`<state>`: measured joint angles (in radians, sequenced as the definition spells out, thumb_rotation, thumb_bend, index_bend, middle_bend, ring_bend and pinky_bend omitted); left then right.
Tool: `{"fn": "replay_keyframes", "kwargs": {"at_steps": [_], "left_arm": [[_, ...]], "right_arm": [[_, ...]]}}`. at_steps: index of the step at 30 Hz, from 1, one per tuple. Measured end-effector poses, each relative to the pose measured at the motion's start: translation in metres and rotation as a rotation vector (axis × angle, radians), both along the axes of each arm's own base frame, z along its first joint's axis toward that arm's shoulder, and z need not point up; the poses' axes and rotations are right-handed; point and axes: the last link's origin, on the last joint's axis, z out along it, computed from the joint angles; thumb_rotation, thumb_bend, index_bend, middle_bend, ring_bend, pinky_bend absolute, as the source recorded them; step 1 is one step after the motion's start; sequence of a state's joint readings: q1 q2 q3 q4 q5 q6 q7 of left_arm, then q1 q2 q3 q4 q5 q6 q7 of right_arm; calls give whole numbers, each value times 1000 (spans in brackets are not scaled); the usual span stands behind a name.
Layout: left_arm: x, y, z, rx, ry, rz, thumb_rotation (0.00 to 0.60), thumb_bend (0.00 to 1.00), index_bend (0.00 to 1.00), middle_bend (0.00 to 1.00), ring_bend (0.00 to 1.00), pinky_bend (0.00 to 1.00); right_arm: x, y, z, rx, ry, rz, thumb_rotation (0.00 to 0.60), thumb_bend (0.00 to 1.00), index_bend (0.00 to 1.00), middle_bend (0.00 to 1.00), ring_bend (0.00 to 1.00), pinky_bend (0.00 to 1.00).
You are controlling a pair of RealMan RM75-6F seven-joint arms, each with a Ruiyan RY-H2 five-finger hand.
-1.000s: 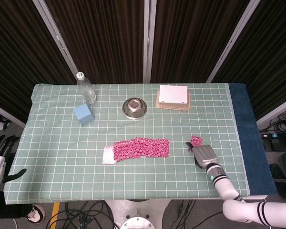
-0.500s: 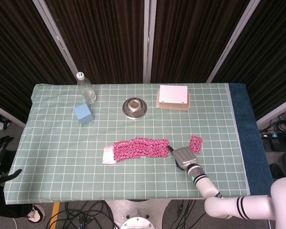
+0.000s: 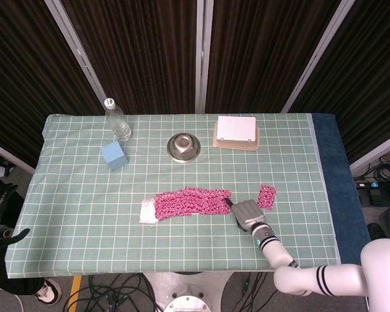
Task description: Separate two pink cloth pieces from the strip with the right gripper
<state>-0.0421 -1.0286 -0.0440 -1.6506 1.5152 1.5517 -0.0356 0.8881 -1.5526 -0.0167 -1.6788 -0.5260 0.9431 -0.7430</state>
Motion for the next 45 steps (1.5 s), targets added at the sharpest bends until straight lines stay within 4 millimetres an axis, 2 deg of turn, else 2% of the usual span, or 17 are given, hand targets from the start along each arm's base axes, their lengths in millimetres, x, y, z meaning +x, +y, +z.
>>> {"fn": "replay_keyframes", "kwargs": {"at_steps": [2,10,21,30,36,45], "left_arm": [[0,0,0,0,-1,-2,600,0,137,107,39,137],[2,0,-1,-4,2,-7,600,0,138,107,39,137],[4,0,-3,-10,4,-15,600,0,138,107,39,137],[2,-4,-3,-14,6,-14,600,0,138,107,39,137],[0,-6,-1,-9,3,-12,600,0,137,107,39,137],[-2,-6,1,-5,2,-6,600,0,137,107,39,138]], "right_arm": [[-2,1,1,4,11,-3,600,1000,89,890,867,734],[-8,9,14,-5,27,4,600,1000,95,890,868,734],[-41,28,35,-9,9,-73,600,1000,107,890,868,734],[-32,32,49,-37,-37,-13,600,1000,106,890,868,734],[-27,26,44,-43,-36,-4,600,1000,107,890,868,734],[-30,12,26,-25,6,-50,600,1000,106,890,868,734]]}}
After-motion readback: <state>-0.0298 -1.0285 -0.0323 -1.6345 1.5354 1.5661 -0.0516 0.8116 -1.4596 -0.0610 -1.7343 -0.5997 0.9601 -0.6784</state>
